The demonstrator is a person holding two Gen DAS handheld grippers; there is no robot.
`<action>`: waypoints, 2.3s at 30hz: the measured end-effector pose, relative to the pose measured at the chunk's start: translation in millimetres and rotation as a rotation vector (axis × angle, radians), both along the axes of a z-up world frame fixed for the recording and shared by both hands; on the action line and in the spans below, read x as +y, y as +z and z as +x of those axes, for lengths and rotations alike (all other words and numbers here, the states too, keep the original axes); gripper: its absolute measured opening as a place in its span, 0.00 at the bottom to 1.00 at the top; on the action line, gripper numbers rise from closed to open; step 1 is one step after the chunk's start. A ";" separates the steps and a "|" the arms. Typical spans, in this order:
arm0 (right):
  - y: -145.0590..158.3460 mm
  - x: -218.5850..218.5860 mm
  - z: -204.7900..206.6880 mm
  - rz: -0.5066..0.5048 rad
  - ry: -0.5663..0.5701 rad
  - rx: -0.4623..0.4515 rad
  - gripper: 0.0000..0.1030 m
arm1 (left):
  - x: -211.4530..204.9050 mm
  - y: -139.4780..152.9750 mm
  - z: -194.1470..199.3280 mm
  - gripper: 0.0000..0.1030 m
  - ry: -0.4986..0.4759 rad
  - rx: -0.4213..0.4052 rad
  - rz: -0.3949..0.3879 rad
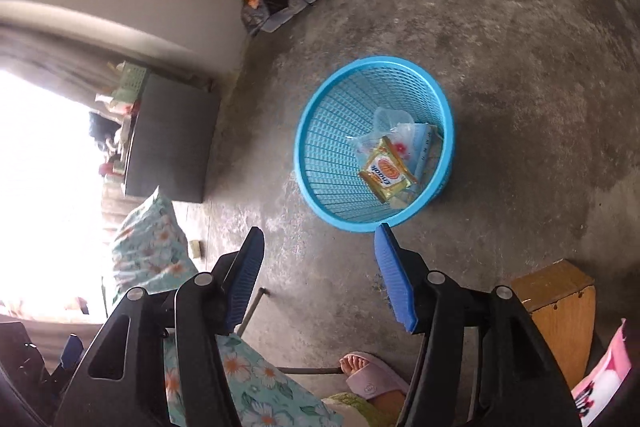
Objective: Collect trash
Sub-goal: 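Withdraw both open grippers from the wastebasket back toward the bed, then grasp the red-capped white bottle with the left gripper while the right gripper grasps the white glove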
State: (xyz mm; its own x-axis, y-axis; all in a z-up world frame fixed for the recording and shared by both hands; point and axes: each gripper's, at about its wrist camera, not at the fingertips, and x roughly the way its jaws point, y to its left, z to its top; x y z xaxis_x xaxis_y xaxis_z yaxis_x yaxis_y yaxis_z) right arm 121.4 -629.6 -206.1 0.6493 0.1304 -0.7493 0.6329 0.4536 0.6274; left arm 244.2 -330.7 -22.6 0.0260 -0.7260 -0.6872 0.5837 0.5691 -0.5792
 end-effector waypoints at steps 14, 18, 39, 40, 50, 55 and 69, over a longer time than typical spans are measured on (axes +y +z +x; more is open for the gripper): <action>170.5 154.9 38.9 -0.194 0.475 -0.216 0.61 | 227.2 58.4 -80.8 0.66 0.331 -0.143 -0.082; 184.6 200.4 50.1 -0.154 0.580 -0.222 0.62 | 280.1 70.3 -97.3 0.70 0.426 -0.197 -0.073; 185.7 427.3 172.3 -0.028 0.928 -0.122 0.62 | 458.0 119.3 -58.7 0.76 0.710 -0.338 0.085; 182.6 432.6 180.2 -0.027 0.924 -0.110 0.62 | 460.2 119.4 -50.6 0.76 0.708 -0.343 0.104; 154.5 478.1 260.4 -0.034 0.925 0.003 0.62 | 462.5 96.5 43.9 0.67 0.686 -0.325 0.175; 135.7 493.4 289.0 -0.029 0.925 0.068 0.62 | 448.8 73.0 73.6 0.63 0.640 -0.318 0.273; 111.7 536.5 307.4 -0.150 1.008 0.137 0.55 | 430.6 33.4 103.1 0.15 0.568 -0.324 0.467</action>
